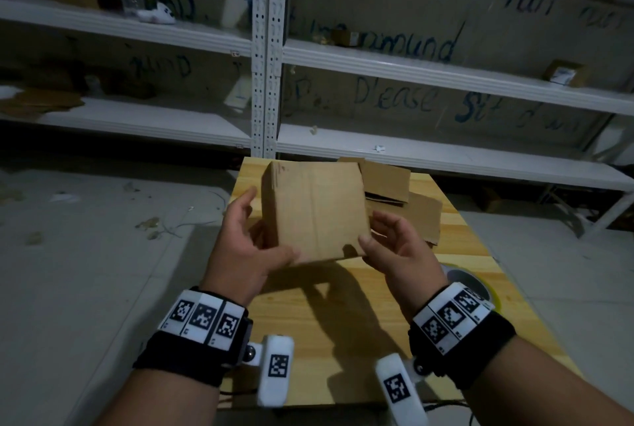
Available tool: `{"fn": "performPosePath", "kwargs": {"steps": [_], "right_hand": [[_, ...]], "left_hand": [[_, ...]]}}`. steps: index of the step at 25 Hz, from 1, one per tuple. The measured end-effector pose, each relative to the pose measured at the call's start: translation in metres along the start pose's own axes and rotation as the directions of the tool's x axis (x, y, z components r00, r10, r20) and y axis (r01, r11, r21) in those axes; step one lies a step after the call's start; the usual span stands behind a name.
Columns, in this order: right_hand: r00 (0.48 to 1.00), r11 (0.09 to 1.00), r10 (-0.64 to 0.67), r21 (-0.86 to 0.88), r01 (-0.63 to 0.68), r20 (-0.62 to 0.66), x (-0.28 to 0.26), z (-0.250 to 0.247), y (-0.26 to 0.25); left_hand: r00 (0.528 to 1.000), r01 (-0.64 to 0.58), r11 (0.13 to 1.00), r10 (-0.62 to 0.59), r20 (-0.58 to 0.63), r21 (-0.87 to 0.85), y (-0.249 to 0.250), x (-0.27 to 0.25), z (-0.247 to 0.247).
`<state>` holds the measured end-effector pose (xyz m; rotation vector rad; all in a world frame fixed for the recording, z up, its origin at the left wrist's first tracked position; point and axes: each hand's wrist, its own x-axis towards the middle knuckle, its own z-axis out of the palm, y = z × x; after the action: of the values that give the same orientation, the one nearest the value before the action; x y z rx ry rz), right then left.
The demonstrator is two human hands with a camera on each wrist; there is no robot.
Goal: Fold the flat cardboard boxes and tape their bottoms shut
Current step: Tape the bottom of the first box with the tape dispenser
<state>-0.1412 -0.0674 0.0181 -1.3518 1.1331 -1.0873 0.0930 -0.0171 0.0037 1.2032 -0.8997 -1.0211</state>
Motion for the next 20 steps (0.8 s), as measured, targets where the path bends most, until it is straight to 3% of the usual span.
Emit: {"fn": "performPosePath", "kwargs": {"steps": [2, 5, 7, 9, 12, 15, 20], "right_hand": [[1.0, 1.0, -0.004, -0.021, 0.004, 0.012, 0.006, 0.0, 0.004], [0.999, 0.991, 0.026, -0.129, -0.022, 0.029, 0.019, 0.001, 0.015], [0.992, 0.983, 0.113, -0.155, -0.102, 0.061, 0.022, 0.005, 0.023], [0.97, 0.975, 0.211, -0.098, -0.199, 0.123, 0.022, 0.013, 0.03], [0.936, 0.963, 0.264, -0.003, -0.271, 0.231, 0.016, 0.031, 0.036], [0.931, 0.97, 0.239, -0.016, -0.244, 0.276, 0.022, 0.048, 0.04], [0.954, 0.977, 0.205, -0.108, -0.185, 0.221, 0.047, 0.074, 0.038]], "left_hand": [[0.999, 0.029, 0.998, -0.031, 0.034, 0.062, 0.001, -0.001, -0.001], [0.998, -0.069, 0.951, 0.062, 0.032, 0.302, 0.002, -0.004, 0.003], [0.991, -0.124, 0.883, 0.135, 0.007, 0.452, 0.001, -0.008, 0.012], [0.994, -0.094, 0.848, 0.114, -0.006, 0.522, -0.004, -0.008, 0.019], [1.0, -0.007, 0.85, 0.016, -0.012, 0.526, -0.015, -0.001, 0.015], [0.999, 0.027, 0.888, -0.014, -0.031, 0.46, -0.021, 0.007, 0.003], [0.992, 0.118, 0.944, -0.099, -0.077, 0.308, -0.023, 0.019, -0.002]]}}
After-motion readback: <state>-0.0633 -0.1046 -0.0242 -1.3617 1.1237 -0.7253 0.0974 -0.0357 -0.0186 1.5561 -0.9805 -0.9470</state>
